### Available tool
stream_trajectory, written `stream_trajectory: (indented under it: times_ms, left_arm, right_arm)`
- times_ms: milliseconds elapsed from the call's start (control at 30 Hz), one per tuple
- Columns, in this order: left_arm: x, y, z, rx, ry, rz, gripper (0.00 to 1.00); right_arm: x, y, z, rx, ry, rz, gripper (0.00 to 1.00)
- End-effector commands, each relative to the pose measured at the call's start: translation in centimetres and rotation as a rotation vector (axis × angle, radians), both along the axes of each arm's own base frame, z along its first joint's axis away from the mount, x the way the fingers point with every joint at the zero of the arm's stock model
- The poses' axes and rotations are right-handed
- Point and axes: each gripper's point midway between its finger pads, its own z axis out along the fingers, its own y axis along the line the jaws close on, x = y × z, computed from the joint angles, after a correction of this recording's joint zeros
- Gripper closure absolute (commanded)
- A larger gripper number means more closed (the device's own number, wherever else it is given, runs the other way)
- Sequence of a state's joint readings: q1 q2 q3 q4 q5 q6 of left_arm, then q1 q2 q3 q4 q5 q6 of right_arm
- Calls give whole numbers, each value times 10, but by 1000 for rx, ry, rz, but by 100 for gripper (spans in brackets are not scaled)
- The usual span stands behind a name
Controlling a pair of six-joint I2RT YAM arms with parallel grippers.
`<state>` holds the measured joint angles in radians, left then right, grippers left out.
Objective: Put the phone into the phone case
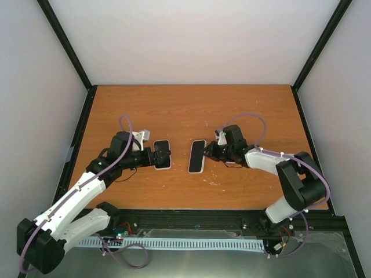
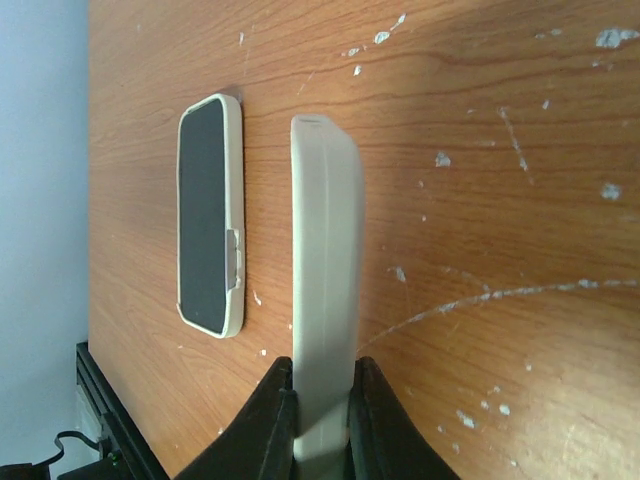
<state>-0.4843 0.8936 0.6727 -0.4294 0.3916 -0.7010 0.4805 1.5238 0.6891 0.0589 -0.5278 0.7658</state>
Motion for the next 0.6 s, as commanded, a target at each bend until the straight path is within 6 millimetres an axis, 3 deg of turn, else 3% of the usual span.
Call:
stream_trajectory:
  times_ms: [0,300,567]
  left_arm:
    - [3,1,22,-5,-64,4,0]
    - [3,4,21,-4,-60,24,1]
    - [13,15,33,42,-98,89,1]
  right_arm:
    - [12,11,12,51,-45,77,88]
    - [30,-11,-6,-62,-1,5,68]
    - [28,-33,19,-162,-24,-46,34]
